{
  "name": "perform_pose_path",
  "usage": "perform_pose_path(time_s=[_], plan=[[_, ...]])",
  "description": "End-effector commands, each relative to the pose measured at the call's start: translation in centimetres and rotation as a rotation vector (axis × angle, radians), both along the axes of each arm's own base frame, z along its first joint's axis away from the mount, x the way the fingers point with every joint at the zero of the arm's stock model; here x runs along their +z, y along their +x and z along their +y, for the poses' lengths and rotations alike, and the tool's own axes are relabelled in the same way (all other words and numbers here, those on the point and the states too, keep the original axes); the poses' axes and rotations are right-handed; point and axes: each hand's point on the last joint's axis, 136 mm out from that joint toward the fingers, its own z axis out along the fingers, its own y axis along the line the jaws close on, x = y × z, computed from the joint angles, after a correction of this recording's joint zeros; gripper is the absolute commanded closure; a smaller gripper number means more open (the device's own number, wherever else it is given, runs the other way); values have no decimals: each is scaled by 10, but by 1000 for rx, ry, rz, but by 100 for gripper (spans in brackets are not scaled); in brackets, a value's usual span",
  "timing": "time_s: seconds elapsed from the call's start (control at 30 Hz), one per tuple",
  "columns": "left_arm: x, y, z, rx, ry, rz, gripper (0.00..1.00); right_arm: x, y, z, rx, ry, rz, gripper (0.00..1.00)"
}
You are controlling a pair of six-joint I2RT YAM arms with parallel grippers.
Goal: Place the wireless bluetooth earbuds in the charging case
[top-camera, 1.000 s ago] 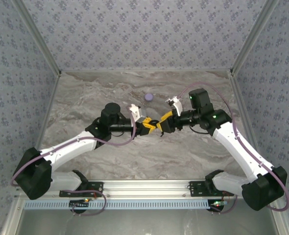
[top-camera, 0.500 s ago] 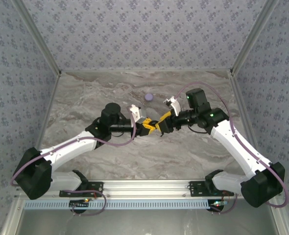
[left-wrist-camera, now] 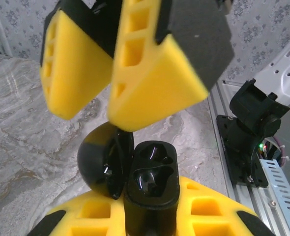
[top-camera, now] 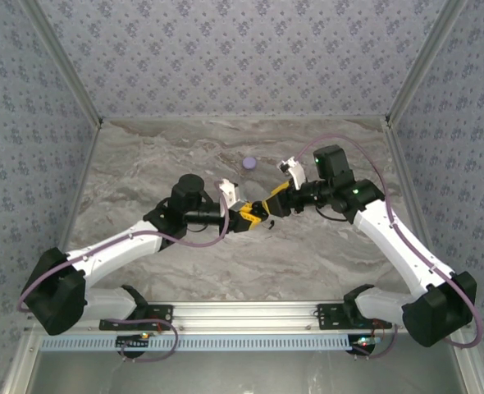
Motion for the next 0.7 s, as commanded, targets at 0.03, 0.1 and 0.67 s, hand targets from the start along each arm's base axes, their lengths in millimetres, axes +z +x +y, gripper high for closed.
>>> perform_pose_path(time_s=[0.03,0.1,0.67], plan=[[29,-15,-1,-70,-81,-87,88,-4,10,-2,-37,-30,12,39],[28,-13,-1,-58,-78,-87,88,-5,10,-2,-40,-32,14,39],[-3,24,1,126,-2,-3,88,16,13,-22,-139,-10,-61,31]])
